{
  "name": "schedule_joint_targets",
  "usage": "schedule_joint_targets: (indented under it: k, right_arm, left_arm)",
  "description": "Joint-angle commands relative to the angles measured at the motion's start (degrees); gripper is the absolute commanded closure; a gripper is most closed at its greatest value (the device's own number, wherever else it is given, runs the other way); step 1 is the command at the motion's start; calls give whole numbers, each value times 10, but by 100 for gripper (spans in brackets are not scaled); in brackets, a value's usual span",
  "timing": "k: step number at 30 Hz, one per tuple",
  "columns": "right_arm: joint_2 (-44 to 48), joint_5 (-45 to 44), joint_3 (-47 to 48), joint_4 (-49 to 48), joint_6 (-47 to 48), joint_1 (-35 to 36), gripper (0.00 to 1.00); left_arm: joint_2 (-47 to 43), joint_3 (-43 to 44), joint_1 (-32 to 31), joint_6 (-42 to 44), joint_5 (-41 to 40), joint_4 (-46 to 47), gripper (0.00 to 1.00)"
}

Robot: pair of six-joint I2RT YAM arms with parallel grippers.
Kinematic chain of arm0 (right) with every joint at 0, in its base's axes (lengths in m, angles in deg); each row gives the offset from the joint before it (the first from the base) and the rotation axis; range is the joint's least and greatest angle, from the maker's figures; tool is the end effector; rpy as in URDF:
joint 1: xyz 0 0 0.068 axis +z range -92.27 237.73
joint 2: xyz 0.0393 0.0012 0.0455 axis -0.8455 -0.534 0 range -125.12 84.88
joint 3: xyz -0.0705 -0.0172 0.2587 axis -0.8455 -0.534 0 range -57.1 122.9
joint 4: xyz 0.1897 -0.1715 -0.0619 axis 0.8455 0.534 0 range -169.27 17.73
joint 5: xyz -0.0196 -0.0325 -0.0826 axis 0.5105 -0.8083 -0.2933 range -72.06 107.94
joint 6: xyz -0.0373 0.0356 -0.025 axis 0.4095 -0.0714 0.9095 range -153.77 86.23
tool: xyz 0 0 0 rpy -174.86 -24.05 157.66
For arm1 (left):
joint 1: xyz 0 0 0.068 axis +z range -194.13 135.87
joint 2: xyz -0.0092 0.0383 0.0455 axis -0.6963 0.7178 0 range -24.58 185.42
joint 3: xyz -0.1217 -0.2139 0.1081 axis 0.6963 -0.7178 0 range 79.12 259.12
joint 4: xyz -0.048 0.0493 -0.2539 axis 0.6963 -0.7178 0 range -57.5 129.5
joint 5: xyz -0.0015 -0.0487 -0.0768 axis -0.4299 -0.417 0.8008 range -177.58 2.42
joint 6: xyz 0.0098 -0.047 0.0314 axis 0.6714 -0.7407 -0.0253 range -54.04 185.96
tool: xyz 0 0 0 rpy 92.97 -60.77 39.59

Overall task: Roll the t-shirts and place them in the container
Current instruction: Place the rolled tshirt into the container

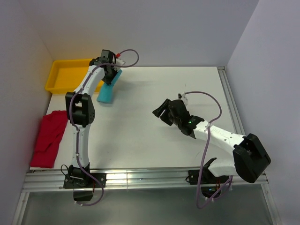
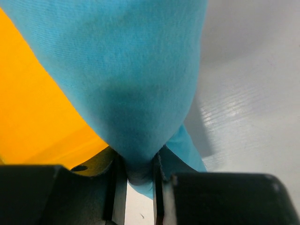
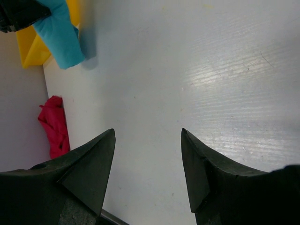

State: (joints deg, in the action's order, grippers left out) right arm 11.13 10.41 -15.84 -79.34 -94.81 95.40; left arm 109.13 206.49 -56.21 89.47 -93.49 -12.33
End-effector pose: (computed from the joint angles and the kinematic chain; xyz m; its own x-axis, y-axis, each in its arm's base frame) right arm 0.2282 0.1694 0.2197 -0.6590 0.5871 -0.4702 0.1204 0.6994 0.7045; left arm 0.5013 -0.1030 0.2365 -0.7000 0.5555 -0.4487 0.4735 0.8314 0.2907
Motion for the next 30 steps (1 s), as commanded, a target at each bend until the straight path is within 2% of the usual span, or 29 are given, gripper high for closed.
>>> schedule_joint_targets:
  k: [1, 11, 17, 19, 24, 30]
  right_arm:
    - [25, -28, 23, 19, 15, -4, 35]
    - [36, -28, 12, 22, 12, -4, 34]
    - [34, -26, 8, 22, 9, -4, 35]
    - [33, -21, 8, 18, 8, -4, 34]
    - [30, -19, 9, 17, 10, -4, 34]
    - [31, -21, 5, 19, 12, -4, 35]
  left_arm:
    - [-58, 16, 20, 40, 20, 39, 100]
    - [-98, -1, 26, 33, 98, 49, 100]
    - [-149, -99, 1, 65, 92, 67, 100]
    - [-155, -106, -8, 61, 91, 71, 100]
    - [-151, -45, 0, 34, 119, 70, 100]
    - [-154, -15, 20, -37, 159, 143, 100]
